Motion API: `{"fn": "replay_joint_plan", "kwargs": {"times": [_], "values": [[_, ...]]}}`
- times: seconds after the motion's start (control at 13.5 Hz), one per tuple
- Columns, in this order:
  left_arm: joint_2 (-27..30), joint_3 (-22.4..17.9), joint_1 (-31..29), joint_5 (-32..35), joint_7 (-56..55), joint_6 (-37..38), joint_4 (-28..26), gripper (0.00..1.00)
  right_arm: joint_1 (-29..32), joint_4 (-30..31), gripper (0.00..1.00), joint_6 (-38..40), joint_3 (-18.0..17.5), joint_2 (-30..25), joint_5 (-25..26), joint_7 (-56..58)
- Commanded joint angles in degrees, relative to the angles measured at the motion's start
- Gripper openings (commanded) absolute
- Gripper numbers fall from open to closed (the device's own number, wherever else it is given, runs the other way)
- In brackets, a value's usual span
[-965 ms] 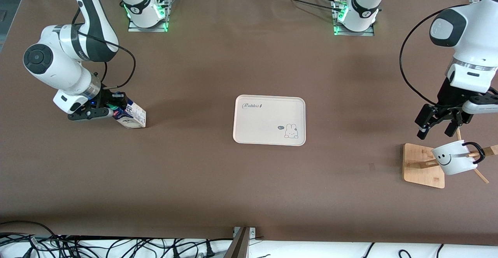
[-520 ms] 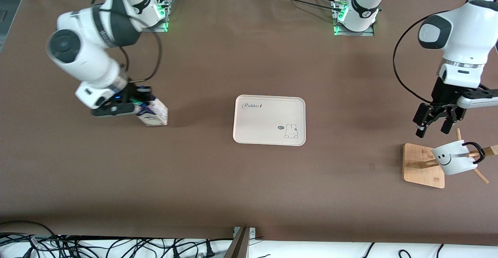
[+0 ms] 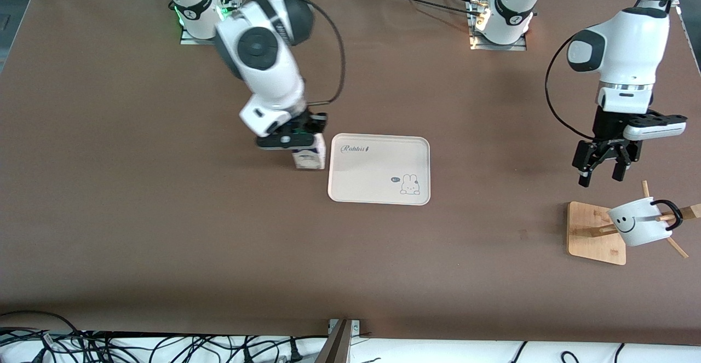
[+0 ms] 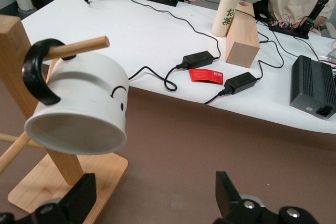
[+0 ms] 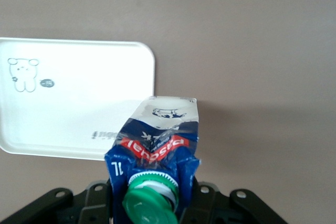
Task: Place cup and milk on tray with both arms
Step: 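Carry the carton onto the tray while the left gripper approaches the mug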
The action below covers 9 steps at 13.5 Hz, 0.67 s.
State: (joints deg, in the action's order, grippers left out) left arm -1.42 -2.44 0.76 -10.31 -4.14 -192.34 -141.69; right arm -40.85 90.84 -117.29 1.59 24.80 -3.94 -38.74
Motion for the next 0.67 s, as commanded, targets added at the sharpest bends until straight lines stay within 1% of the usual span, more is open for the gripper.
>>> {"fn": "replay_joint_plan", "kwargs": {"times": [0.0,0.15,0.37,0.45,0.59], "values": [[0.19,0.51,-0.67,-1.38,0.36,-2.77,-0.87,1.0,-2.82,-5.67,0.45,-1.87,0.69,5.95,-0.98,-5.1],[-1.3,0.42,-0.76,-1.47,0.36,-4.62,-0.61,1.0,-4.05,-5.85,0.45,-4.95,0.69,7.45,-1.07,-6.6],[-2.7,0.07,-1.02,-1.99,0.28,-4.63,0.88,1.0,-5.99,-5.85,0.45,-8.55,0.69,9.38,-1.07,-8.54],[-3.58,0.07,-1.02,-3.3,0.19,-4.63,1.49,1.0,-6.17,-5.85,0.45,-9.44,0.69,10.0,-0.98,-8.72],[-4.81,0.07,-0.85,-8.56,0.19,-4.63,2.46,1.0,-6.25,-5.76,0.46,-9.8,0.78,10.7,-0.9,-8.81]]}}
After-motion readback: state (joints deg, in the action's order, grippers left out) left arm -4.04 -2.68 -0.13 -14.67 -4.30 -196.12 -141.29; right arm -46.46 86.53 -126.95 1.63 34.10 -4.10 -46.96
